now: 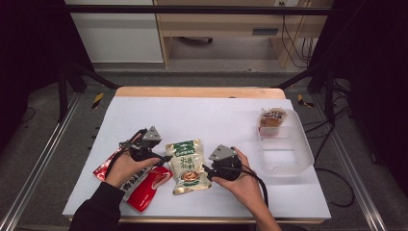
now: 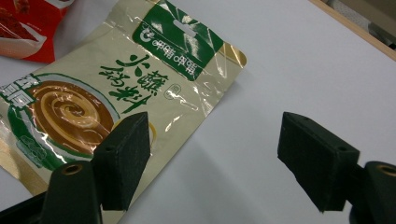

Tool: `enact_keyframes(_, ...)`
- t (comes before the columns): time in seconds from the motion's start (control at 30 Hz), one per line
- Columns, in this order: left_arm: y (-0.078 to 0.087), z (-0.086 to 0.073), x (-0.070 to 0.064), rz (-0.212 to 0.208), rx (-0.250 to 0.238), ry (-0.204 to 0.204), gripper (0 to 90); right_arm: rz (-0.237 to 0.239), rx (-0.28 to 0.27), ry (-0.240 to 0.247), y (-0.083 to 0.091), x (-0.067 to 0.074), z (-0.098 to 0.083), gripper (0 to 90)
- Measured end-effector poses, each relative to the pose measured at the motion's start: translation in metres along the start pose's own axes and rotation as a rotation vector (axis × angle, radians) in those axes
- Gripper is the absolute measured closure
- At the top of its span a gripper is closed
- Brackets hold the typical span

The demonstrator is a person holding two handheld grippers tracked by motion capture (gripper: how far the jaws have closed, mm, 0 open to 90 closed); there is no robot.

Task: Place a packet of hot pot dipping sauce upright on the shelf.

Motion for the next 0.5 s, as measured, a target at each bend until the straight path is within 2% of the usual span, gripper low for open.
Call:
enact_keyframes(0.13, -0.008, -0.002, 0.002, -0.025, 0.017, 0.023, 21.4, 0.007, 0.005, 0.0, -0.001, 0.001, -0.001, 25.7)
enact_keyframes(0.23, -0.015, -0.004, 0.003, -0.032, 0.039, 0.023, 22.9, 0.009, 0.015, 0.007, -0.003, 0.001, -0.002, 25.5)
enact_keyframes(0.33, -0.019, -0.002, 0.003, -0.033, 0.026, 0.026, 25.5, 0.007, 0.026, 0.012, -0.004, 0.002, -0.004, 25.4)
enact_keyframes(0.5, -0.021, -0.004, 0.004, -0.032, 0.048, 0.032, 29.5, 0.009, 0.026, 0.01, -0.005, 0.002, -0.004, 25.3)
Point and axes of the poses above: each handheld gripper's, and its own axes: y roughly backward along the jaws, z roughly out of its top, x roughly to its left, the point moved 9 cm from there along -y, roughly forward along the jaws, and after that the axes turned 8 degrees about x, right-handed, at the moved point
